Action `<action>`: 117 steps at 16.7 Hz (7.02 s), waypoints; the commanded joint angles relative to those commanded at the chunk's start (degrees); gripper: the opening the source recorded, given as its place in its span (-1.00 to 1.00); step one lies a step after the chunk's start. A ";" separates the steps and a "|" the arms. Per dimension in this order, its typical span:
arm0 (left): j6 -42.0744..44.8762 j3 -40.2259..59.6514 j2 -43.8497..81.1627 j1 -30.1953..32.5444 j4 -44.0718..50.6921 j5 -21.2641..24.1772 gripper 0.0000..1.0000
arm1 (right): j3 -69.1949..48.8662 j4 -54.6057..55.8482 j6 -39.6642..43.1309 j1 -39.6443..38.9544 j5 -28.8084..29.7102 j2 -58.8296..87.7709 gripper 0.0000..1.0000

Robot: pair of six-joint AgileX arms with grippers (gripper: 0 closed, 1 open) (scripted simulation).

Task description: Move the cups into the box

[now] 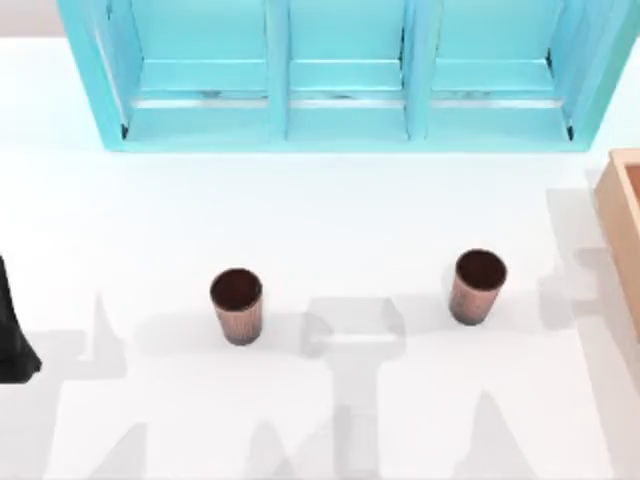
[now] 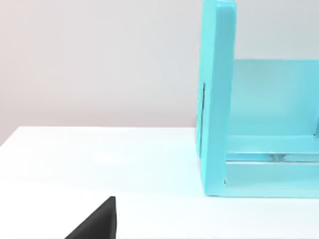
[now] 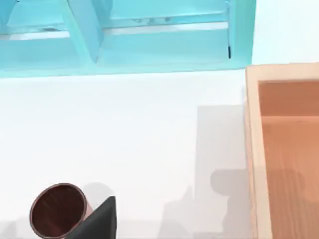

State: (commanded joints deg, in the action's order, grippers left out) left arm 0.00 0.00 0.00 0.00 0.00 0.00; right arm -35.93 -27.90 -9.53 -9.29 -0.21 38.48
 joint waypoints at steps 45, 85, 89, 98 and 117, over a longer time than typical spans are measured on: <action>0.00 0.00 0.00 0.00 0.00 0.00 1.00 | -46.21 -27.93 -16.59 -15.85 0.27 77.90 -0.06; 0.00 0.00 0.00 0.00 0.00 0.00 1.00 | -42.92 -52.03 22.82 23.03 1.55 50.15 -1.00; 0.00 0.00 0.00 0.00 0.00 0.00 1.00 | -38.14 -53.59 31.26 31.45 1.93 42.62 -1.00; 0.00 0.00 0.00 0.00 0.00 0.00 1.00 | -33.62 -49.27 31.68 32.03 1.95 42.17 -1.00; 0.00 0.00 0.00 0.00 0.00 0.00 1.00 | -23.12 -38.85 32.00 32.20 1.94 42.26 0.51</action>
State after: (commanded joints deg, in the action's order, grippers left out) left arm 0.00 0.00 0.00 0.00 0.00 0.00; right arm -59.05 -66.76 22.47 22.90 1.73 80.74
